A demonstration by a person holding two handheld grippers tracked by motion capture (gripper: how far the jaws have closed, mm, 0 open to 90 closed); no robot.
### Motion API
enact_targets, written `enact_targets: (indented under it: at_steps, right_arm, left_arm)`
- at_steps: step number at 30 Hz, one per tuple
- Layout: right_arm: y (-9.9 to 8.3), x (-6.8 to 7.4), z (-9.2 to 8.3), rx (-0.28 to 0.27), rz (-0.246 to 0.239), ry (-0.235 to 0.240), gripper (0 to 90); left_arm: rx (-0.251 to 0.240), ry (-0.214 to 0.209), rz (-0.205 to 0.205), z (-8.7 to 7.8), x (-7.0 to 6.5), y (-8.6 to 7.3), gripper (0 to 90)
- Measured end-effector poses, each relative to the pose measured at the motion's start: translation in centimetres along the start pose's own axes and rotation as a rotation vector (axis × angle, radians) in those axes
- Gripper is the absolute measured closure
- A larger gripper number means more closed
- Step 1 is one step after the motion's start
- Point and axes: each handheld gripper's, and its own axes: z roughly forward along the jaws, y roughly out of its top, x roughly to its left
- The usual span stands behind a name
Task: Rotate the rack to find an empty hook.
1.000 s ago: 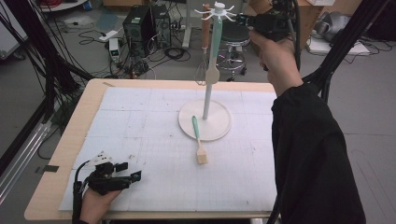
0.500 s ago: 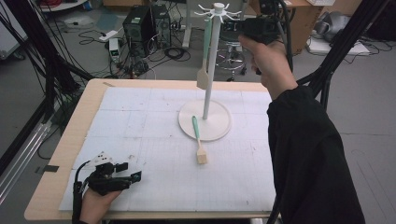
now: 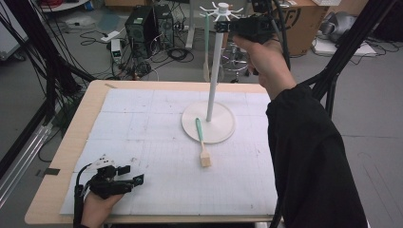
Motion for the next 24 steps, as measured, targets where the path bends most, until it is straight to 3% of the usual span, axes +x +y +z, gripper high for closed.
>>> enact_targets:
  at_steps: [3, 7, 20, 24]
  right_arm:
    - [-0.1, 0.2, 0.0, -0.002, 0.006, 0.033, 89.9]
    - [-0.6, 0.1, -0.6, 0.016, 0.0, 0.036, 89.9]
    - [-0.5, -2.4, -2.9, 0.022, 0.052, -0.038, 89.9]
    - [-0.1, -2.5, -3.2, -0.003, 0.055, -0.027, 89.9]
  left_arm:
    - [0.0, -0.003, 0.002, 0.0, 0.0, 0.0, 22.5]
    - [0.003, -0.003, 0.007, 0.1, 0.0, 0.0, 22.6]
    - [0.007, 0.005, 0.012, 0.1, -0.1, 0.0, 22.5]
    - [0.005, 0.004, 0.011, 0.1, -0.1, 0.0, 22.5]
